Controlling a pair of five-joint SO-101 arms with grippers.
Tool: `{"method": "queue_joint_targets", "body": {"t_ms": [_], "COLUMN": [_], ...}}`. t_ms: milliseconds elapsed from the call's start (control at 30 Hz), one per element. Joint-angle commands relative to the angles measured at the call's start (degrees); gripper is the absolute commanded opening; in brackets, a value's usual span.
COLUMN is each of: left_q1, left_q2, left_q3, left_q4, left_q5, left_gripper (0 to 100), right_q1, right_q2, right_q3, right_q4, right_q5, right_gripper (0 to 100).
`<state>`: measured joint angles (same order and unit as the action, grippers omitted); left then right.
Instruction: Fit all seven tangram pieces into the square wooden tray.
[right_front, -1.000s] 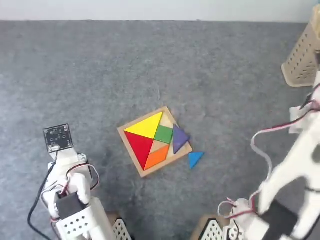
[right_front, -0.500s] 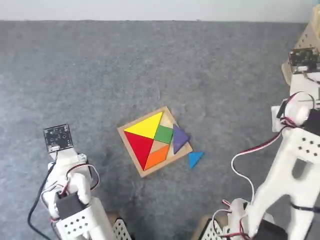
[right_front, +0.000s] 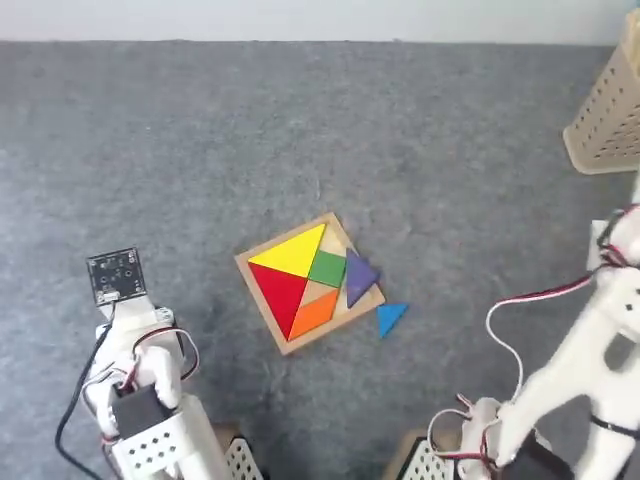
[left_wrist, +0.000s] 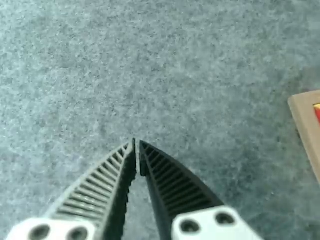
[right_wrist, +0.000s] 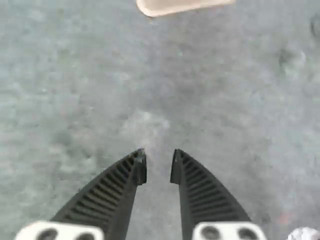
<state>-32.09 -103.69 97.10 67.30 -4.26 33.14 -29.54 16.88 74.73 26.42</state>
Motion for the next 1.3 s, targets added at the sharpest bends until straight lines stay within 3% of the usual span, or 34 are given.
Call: {"method": "queue_joint_targets", "body": {"t_ms": [0,433,733,1267], "left_q1": [0.26,0.26,0.26,0.26], "left_q2": [-0.44,-0.44,-0.44,-0.44], "left_q3": [-0.48,-0.48,-0.48,-0.48], "left_q4": [0.35,0.35,0.35,0.35], "left_q5": [0.79,0.79,0.79,0.79], "left_gripper": [1,1,1,1], "right_q1": [1.54,1.19,1.27,1.45], "right_q2": [-2.42,-3.21,-6.73,-5.85], "right_q3": [-0.53,0.26,11.08,5.36], "right_q4": [-0.84,-0.84,-0.84,-1.45], "right_q5": [0.79,0.79,0.79,0.79], "right_gripper": [8.6,8.6,8.6,8.6]}}
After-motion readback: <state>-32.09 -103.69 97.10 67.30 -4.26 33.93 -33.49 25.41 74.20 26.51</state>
